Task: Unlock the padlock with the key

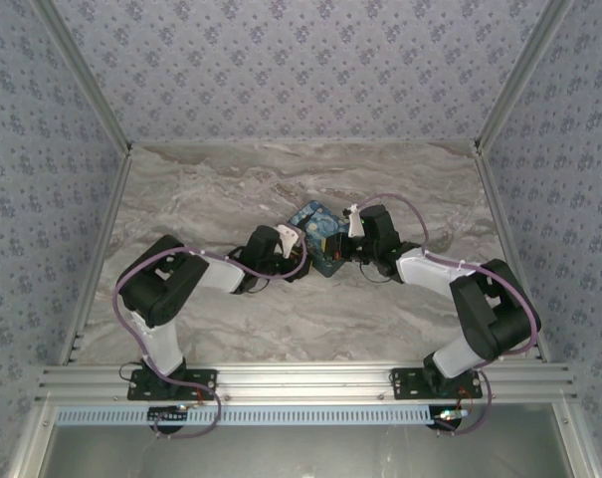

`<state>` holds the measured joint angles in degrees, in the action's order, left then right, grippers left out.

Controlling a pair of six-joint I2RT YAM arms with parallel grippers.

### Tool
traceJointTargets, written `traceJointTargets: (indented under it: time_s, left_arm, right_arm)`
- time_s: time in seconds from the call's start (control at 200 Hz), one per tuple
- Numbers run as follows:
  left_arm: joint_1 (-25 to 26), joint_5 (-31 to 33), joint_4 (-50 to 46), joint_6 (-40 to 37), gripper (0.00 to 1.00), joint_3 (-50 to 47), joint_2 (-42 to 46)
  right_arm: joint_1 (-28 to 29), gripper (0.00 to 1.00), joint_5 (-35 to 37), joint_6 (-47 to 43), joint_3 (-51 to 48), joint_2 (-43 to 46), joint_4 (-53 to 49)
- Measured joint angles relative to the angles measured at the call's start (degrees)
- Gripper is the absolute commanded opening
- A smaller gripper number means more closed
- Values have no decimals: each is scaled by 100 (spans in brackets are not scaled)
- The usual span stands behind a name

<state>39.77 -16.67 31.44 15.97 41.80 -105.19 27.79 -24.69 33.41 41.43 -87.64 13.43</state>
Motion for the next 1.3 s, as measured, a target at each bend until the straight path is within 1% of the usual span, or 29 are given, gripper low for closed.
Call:
traceJointTargets:
  time_s: [0.205, 0.355, 0.525, 0.58, 0.73, 0.839, 0.934, 1.109, 1.299]
  left_arm:
    - [26, 2, -39, -2, 31, 15, -4]
    - [44, 42, -57, 59, 29, 37, -2]
    - [48, 98, -267, 284, 28, 48, 131]
    - [52, 105, -352, 444, 28, 48, 227]
    - [96, 101, -494, 970, 23, 48, 474]
    - [203, 101, -713, 1434, 19, 94, 573]
    - [280, 101, -1060, 1808, 18, 221, 625]
    - [352, 74, -1471, 2531, 18, 437, 730]
    - [459, -31, -1652, 3248, 17, 573, 739]
  right_arm:
    - [4, 0, 4, 0, 0, 2, 4]
    - [44, 0, 52, -15, -2, 72, -81]
    - [109, 0, 188, -181, -22, 380, -256]
    - [129, 0, 284, -273, -57, 577, -299]
    - [256, 0, 603, -595, -326, 1279, -509]
    - [533, 0, 953, -887, -656, 1812, -688]
    - [863, 0, 1281, -1097, -1014, 2192, -813]
    - [1325, 0, 1788, -1397, -1663, 2586, -850]
    - [1405, 0, 2070, -1613, -2291, 2802, -498]
